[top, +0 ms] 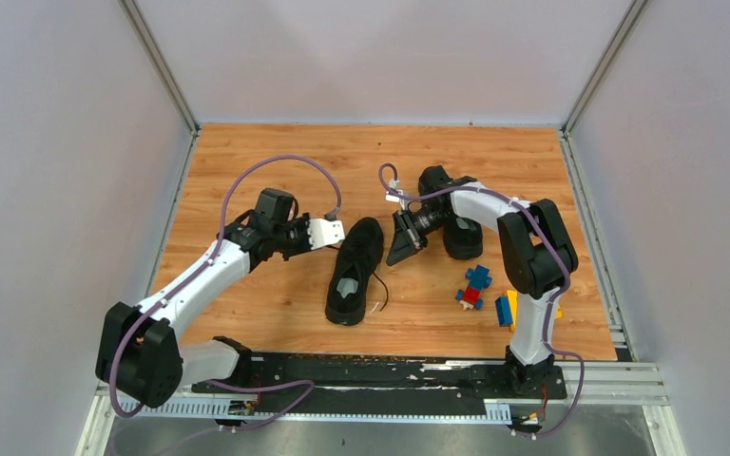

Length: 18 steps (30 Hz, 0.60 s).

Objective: Tie the shoes
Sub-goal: Cross the shoelace with the shoelace, then adjust the shoe at the center of the board.

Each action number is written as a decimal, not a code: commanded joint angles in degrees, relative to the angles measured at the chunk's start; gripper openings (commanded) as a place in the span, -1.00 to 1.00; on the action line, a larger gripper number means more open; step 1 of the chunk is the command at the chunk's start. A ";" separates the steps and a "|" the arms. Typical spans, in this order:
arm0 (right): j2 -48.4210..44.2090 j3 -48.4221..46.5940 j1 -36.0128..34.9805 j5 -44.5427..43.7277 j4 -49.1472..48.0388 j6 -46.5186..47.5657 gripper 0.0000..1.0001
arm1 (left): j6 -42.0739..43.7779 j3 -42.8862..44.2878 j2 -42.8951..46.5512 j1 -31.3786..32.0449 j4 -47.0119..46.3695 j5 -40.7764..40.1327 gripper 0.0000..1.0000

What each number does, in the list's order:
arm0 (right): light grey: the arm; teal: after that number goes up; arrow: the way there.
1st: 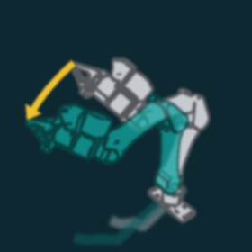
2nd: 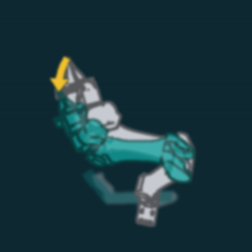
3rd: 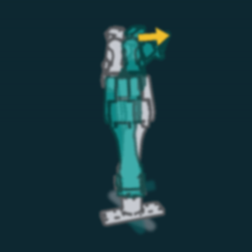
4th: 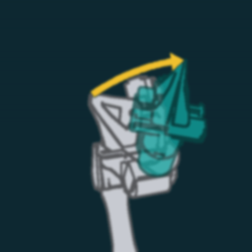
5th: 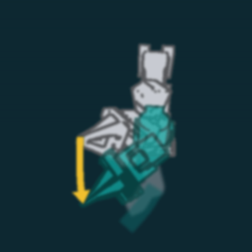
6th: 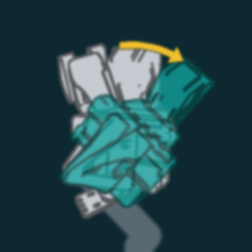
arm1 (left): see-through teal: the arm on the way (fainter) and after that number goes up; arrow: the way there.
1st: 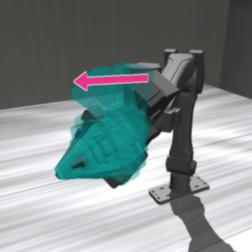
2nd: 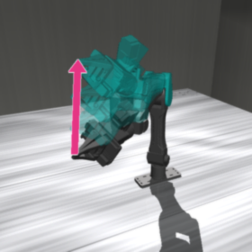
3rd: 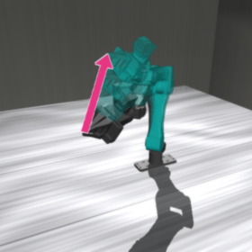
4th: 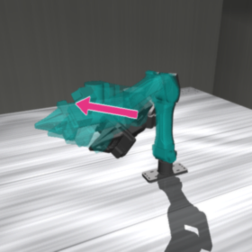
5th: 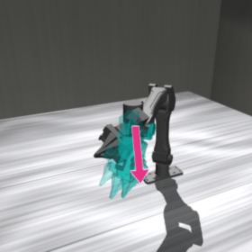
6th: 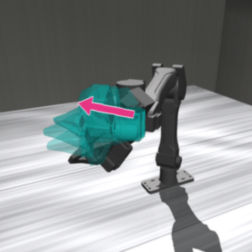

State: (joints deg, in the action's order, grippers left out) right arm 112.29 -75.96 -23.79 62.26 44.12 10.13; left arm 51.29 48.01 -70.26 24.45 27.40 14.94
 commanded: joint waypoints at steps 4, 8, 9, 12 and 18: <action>-3.43 -0.14 0.10 -2.24 2.34 4.58 -0.99 | 0.76 -1.26 2.80 -0.80 0.72 5.02 -1.00; -3.23 -2.20 0.05 -1.79 0.27 2.65 -0.95 | 0.74 -0.47 2.94 -0.80 3.68 14.81 -1.00; -3.08 -2.90 0.06 -1.75 -0.23 2.17 -0.93 | 0.83 -0.20 2.89 -0.76 4.18 15.84 -1.00; -1.72 -5.44 -0.03 -1.18 -1.09 1.13 -0.88 | -0.47 0.86 3.65 -0.80 4.35 20.57 -0.91; 0.31 -9.04 -0.27 -0.70 -2.09 -0.54 -0.78 | -16.68 1.95 6.18 -0.76 -13.41 24.75 -0.58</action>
State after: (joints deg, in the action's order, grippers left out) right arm 111.98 -82.11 -23.81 60.14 44.47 10.70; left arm 46.52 46.87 -66.61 23.86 27.27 33.23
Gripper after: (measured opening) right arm 0.085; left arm 0.183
